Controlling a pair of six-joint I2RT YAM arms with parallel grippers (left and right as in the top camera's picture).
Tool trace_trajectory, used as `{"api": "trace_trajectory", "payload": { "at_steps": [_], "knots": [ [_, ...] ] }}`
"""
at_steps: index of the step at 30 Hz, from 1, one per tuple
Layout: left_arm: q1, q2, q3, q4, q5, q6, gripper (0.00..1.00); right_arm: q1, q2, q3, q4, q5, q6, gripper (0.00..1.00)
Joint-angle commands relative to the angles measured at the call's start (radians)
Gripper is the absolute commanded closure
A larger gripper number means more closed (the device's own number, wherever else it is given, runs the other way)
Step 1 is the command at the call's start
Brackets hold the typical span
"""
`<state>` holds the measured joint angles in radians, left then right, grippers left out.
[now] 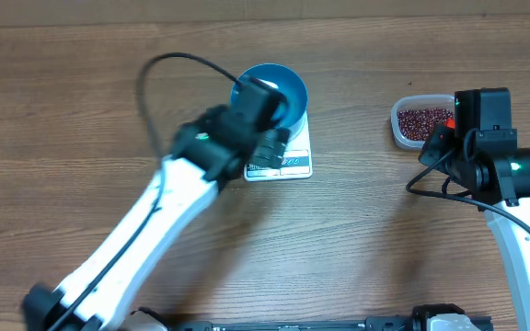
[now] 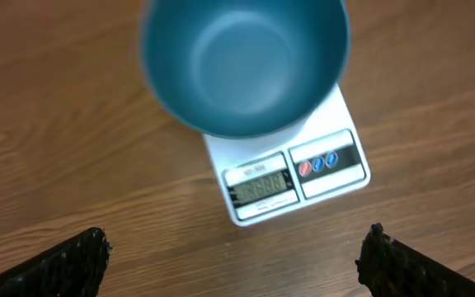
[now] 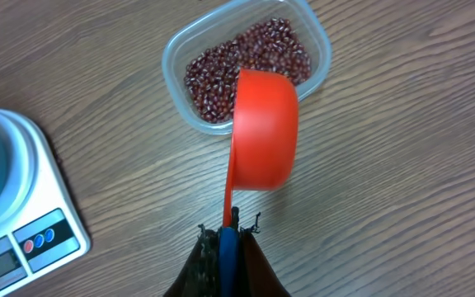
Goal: Scoop item into bowl and weigh 150g on scale
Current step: 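Pull the left gripper back toward the front of the scale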
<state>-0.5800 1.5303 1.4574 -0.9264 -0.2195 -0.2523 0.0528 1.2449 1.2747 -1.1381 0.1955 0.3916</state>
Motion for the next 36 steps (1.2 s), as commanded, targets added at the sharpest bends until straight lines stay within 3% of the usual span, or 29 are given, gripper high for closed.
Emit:
{"api": "trace_trajectory", "payload": {
  "at_steps": [1, 7, 12, 16, 36],
  "knots": [
    [0.035, -0.089, -0.007, -0.019, 0.070, 0.037, 0.00, -0.005, -0.001, 0.028, 0.006, -0.029, 0.000, 0.96],
    [0.038, -0.212, -0.111, -0.007, 0.126, 0.044, 0.00, -0.005, -0.001, 0.028, -0.001, -0.041, 0.000, 0.96],
    [0.045, -0.360, -0.328, 0.126, 0.169, 0.025, 0.00, -0.005, -0.001, 0.028, -0.013, -0.041, 0.000, 0.96],
    [0.045, -0.428, -0.402, 0.217, 0.168, 0.028, 0.00, -0.005, -0.001, 0.028, -0.016, -0.041, 0.000, 0.96],
    [0.045, -0.320, -0.402, 0.213, 0.165, 0.028, 0.00, -0.005, -0.001, 0.028, -0.012, -0.040, -0.008, 0.96]
  ]
}}
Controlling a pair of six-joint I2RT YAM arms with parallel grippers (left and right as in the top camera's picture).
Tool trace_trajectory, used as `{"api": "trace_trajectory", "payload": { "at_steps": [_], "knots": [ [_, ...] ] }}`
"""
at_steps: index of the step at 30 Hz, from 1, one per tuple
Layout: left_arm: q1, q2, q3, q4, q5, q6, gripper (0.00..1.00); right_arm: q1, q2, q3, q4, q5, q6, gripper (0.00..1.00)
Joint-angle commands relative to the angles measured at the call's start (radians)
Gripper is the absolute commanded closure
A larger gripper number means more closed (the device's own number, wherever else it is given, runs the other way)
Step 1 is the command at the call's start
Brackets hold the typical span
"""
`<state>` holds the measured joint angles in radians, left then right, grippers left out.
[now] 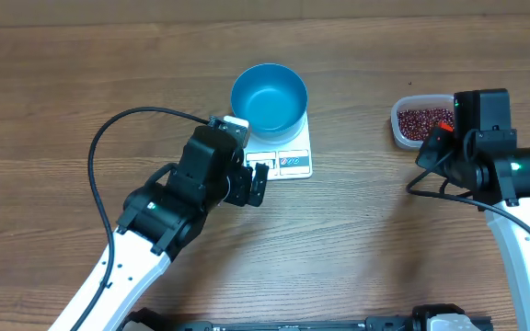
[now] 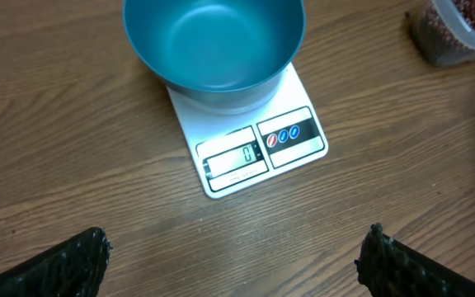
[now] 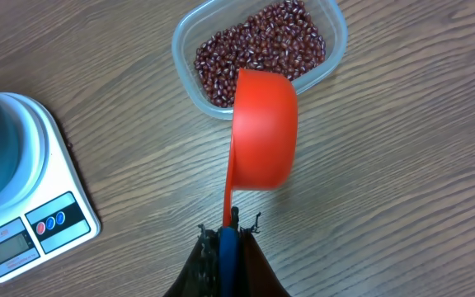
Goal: Scoop item into bowl and weigh 150g on scale
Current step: 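Pull the left gripper back toward the front of the scale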
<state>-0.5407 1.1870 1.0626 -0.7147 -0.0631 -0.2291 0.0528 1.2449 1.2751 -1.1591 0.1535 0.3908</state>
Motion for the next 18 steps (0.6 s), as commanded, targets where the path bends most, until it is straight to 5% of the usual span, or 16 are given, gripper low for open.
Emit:
{"api": "trace_trajectory", "payload": {
  "at_steps": [1, 18],
  "knots": [
    [0.006, 0.032, -0.007, 0.002, 0.009, 0.005, 0.00, -0.005, -0.001, 0.028, 0.013, 0.002, -0.007, 0.96],
    [0.005, 0.080, -0.005, 0.047, 0.011, 0.021, 0.00, -0.005, -0.001, 0.028, 0.029, 0.002, -0.007, 0.96]
  ]
}}
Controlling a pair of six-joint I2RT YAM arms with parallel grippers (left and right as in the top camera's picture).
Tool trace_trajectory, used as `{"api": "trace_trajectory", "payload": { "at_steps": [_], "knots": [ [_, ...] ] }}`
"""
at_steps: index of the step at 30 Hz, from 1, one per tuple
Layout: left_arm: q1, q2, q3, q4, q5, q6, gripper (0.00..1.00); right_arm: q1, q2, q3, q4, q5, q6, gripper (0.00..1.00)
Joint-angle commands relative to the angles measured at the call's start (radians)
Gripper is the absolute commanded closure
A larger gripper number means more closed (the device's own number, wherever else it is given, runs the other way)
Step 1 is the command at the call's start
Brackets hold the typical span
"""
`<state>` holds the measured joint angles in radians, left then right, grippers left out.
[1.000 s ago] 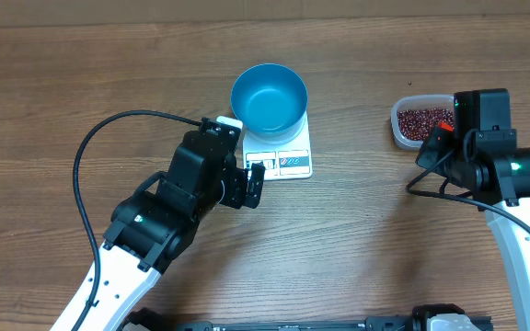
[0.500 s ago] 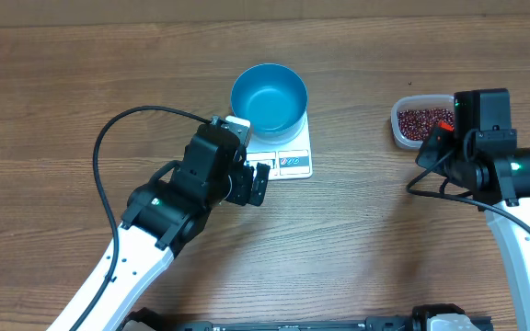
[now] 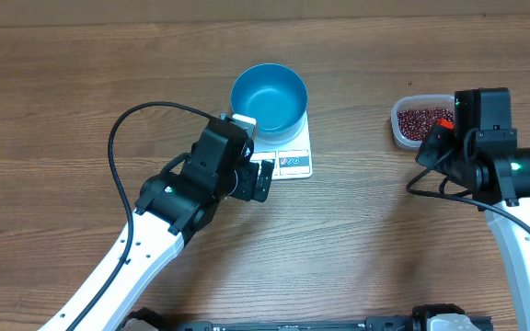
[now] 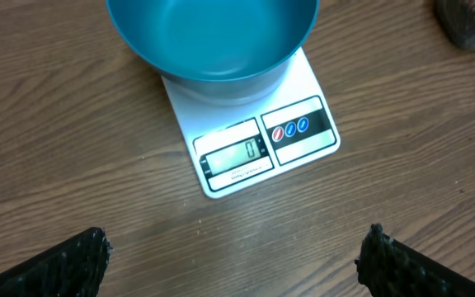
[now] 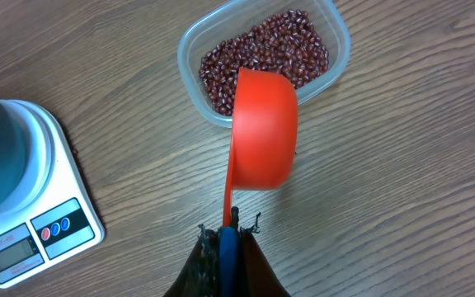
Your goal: Scoop item into bowl and weigh 150g on scale
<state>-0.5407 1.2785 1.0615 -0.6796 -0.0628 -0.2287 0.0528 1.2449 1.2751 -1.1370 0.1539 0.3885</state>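
An empty blue bowl rests on the white scale, whose display reads 0. My left gripper hangs open just in front of the scale with nothing between its fingers. A clear tub of red beans sits on the table at the right. My right gripper is shut on the handle of an orange scoop, whose cup hangs over the tub's near edge, its back to the camera.
The wooden table carries only the scale, the bowl and the bean tub. The left arm's black cable loops over the table to the left of the scale.
My left gripper has shifted slightly closer to the scale, which now sits a little lower in its view. The right gripper with the scoop has barely drifted; the tub shows slightly further right.
At first my left gripper hung close over the bowl and the scale's display showed all its segments. Then it had drawn back in front of the scale, with the display at 0. The right gripper held the scoop by the bean tub throughout.
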Motion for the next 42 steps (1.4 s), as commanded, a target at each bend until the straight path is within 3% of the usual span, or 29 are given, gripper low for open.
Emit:
{"api": "trace_trajectory", "payload": {
  "at_steps": [1, 12, 42],
  "knots": [
    [0.005, -0.017, -0.004, 0.013, 0.011, 0.027, 0.00, -0.005, -0.001, 0.028, 0.007, 0.002, -0.005, 0.96],
    [0.004, -0.143, -0.004, 0.052, 0.006, 0.255, 0.00, -0.005, -0.001, 0.028, 0.006, 0.001, -0.005, 0.96],
    [0.004, -0.134, -0.004, 0.049, 0.001, 0.259, 0.00, -0.005, -0.001, 0.028, 0.014, 0.001, -0.005, 0.96]
  ]
}}
